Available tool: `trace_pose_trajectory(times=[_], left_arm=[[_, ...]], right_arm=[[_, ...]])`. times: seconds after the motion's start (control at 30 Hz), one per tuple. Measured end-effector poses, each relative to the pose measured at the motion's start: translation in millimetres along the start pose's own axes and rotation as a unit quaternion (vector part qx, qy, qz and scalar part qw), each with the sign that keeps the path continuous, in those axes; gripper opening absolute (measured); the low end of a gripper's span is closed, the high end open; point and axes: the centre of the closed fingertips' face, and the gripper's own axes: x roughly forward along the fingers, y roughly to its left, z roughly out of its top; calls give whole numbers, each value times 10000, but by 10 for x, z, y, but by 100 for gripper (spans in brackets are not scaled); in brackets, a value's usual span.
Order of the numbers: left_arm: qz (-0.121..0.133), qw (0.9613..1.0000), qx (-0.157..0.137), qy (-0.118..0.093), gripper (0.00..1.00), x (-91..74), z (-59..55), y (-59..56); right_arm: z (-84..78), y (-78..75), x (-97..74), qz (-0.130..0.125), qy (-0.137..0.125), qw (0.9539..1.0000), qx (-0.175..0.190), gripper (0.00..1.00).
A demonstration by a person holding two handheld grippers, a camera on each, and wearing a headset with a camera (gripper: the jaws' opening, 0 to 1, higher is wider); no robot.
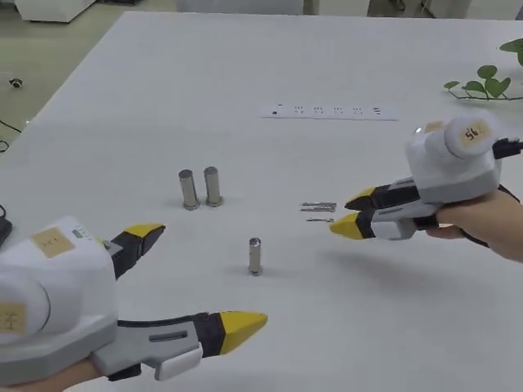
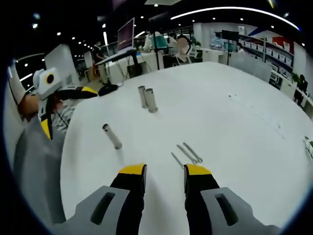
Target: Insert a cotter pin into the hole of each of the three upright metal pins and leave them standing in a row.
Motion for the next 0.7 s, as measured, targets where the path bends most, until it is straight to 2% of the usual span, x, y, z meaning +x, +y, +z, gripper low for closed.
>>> trace_pose_trajectory(times=[0.3, 0.53, 0.7], left_arm=[[100, 9999, -16, 63, 94, -99, -56, 55], [154, 9998, -85, 106, 91, -141, -96, 59], [158, 9996, -230, 8, 88, -171, -85, 43]], right_arm=[[-13, -34, 198, 125, 260, 9994, -193, 29], [-40, -103, 258, 121, 479, 9984, -263, 24], [-50, -131, 302, 164, 595, 9973, -405, 19]])
